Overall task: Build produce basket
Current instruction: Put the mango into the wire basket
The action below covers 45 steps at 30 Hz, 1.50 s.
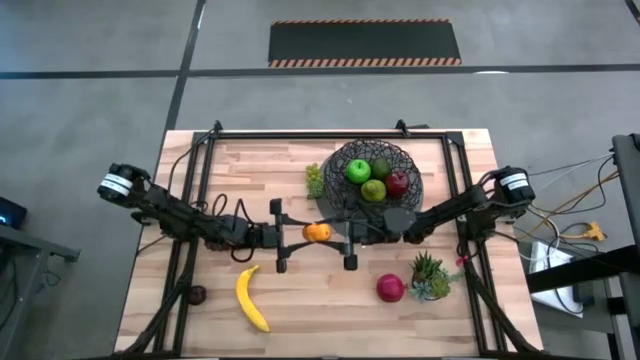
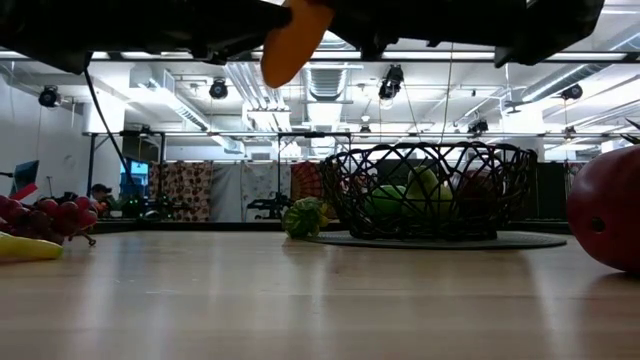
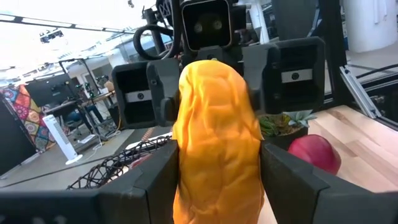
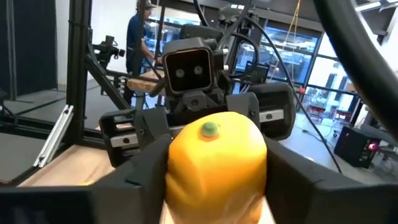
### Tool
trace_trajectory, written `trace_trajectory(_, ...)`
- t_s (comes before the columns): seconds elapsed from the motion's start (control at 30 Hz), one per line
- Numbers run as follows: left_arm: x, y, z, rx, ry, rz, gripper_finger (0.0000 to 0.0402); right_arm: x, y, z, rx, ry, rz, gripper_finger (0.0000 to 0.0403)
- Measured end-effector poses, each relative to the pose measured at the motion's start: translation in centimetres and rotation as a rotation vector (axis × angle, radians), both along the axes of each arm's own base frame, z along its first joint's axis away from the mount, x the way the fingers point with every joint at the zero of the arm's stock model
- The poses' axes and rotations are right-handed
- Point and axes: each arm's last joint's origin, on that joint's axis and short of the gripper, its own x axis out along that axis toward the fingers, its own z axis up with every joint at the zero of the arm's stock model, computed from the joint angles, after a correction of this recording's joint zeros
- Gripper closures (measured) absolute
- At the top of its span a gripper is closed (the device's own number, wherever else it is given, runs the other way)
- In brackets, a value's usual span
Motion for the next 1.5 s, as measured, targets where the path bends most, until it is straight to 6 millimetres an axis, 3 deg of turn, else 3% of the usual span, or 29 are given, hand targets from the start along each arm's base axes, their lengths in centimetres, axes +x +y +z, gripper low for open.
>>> trace_trajectory(0.07, 0.0, 0.0, 0.0, 0.000, -0.001, 0.002, 0.0214, 0.0, -0.2, 0.0, 0.008, 0.001, 0.001, 0.0248)
trace_trajectory(0.13, 0.0, 0.0, 0.0, 0.004, 0.001, 0.001, 0.0214, 0.0, -0.2, 0.0, 0.004, 0.003, 0.002, 0.0262)
trace_trajectory(0.97, 0.1, 0.1, -0.3, 0.011, 0.015, 0.041, 0.0212, 0.0, -0.2, -0.2, -0.022, 0.032, -0.010, 0.0265)
trace_trajectory(1.5, 0.6, 0.1, -0.8, -0.041, 0.028, 0.048, 0.0071, 0.1, -0.4, -1.2, -0.060, 0.127, -0.062, 0.0263)
